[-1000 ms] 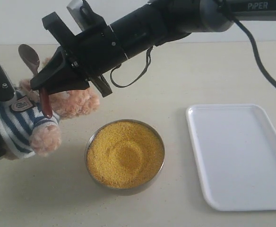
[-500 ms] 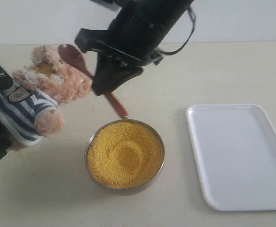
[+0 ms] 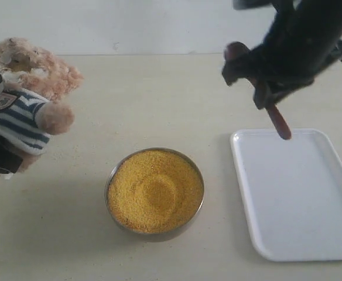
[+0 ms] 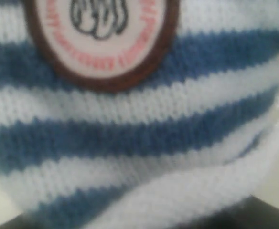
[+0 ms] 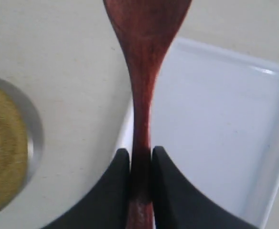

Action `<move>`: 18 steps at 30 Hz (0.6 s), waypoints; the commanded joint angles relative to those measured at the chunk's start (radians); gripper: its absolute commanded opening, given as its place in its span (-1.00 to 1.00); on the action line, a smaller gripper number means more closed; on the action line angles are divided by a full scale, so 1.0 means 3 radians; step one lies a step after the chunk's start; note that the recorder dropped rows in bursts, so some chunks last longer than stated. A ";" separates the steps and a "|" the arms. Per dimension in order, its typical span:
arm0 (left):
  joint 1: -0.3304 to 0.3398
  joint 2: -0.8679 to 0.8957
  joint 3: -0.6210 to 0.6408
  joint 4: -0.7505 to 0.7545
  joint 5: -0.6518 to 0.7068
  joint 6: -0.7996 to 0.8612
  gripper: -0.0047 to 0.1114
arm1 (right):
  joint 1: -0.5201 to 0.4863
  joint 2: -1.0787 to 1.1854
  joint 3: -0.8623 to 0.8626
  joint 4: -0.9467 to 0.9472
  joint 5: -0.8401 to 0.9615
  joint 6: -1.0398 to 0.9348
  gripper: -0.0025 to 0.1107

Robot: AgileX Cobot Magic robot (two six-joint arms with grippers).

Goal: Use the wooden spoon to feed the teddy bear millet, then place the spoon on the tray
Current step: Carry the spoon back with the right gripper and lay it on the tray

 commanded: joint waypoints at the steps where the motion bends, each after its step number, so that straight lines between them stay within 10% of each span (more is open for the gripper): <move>1: -0.0012 -0.0005 -0.0028 0.0025 -0.0078 -0.0111 -0.85 | -0.0311 -0.0155 0.0775 -0.0032 -0.0592 0.0179 -0.96; 9: -0.0012 -0.0005 -0.0028 0.0025 -0.0110 -0.0156 -0.85 | -0.0413 -0.0165 0.2137 -0.0032 -0.2184 0.0534 -0.96; 18: -0.0012 -0.0005 -0.0028 0.0025 -0.0118 -0.0156 -0.85 | -0.0413 0.0206 0.2279 -0.0142 -0.2404 0.0522 -0.77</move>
